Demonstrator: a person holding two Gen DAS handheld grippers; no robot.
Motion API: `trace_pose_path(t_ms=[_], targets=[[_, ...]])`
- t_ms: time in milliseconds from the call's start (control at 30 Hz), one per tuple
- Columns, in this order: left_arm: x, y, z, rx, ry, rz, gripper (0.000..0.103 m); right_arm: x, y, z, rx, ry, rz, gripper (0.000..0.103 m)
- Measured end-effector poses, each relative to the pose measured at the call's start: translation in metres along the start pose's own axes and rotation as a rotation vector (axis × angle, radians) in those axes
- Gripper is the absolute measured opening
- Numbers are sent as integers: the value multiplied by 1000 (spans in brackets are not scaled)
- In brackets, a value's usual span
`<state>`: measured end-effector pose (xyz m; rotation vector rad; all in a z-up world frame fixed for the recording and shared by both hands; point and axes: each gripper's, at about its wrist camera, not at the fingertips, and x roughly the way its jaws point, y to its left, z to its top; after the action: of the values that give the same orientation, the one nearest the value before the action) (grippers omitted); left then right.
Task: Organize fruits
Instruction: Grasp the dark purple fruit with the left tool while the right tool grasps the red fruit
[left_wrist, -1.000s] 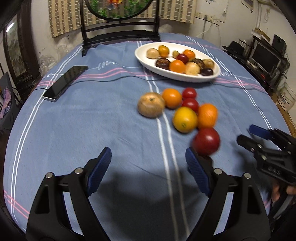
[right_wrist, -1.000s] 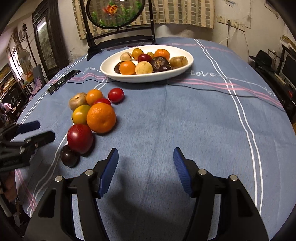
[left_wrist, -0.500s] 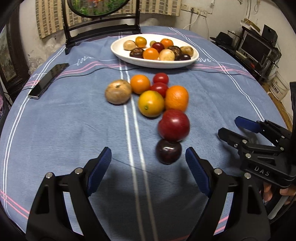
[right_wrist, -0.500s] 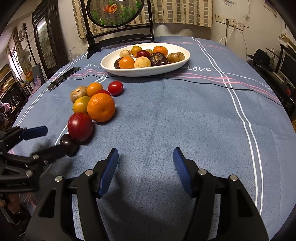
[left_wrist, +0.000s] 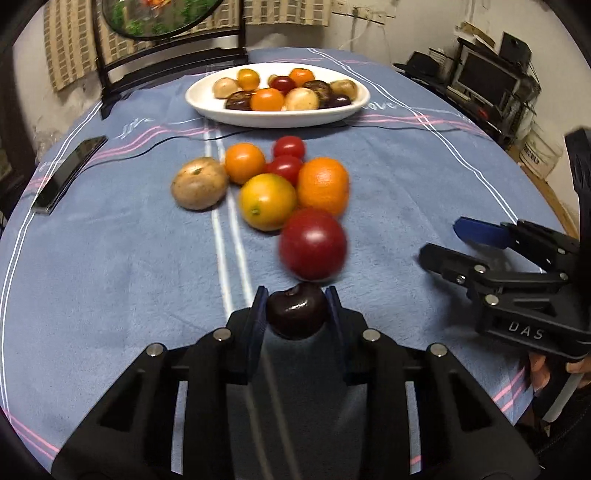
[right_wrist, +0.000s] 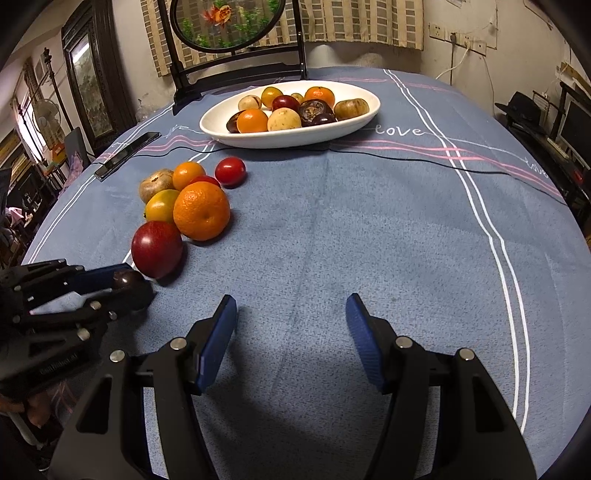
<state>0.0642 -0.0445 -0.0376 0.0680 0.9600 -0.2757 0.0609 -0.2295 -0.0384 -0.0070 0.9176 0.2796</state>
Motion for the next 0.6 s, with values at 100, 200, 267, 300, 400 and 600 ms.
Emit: trace_pose_path(t_ms=[100, 200, 267, 300, 400, 600], targets=[[-6, 13, 0, -22, -16, 24, 32, -1, 6, 1, -13, 1, 0, 62], [-10, 26, 0, -42, -22, 34, 32, -2, 17, 2, -35, 0, 21, 62], [-11, 35, -1, -58, -23, 40, 32, -1, 25, 5, -51, -1, 29, 62], [-11, 40, -2, -70, -23, 39, 32, 0, 29, 6, -58, 4, 34, 62], [-10, 48, -4, -86, -25, 39, 32, 2, 44, 7, -96, 16, 56, 63], [-8, 65, -7, -127, -23, 33, 32, 10, 76, 12, -176, 36, 81, 63]])
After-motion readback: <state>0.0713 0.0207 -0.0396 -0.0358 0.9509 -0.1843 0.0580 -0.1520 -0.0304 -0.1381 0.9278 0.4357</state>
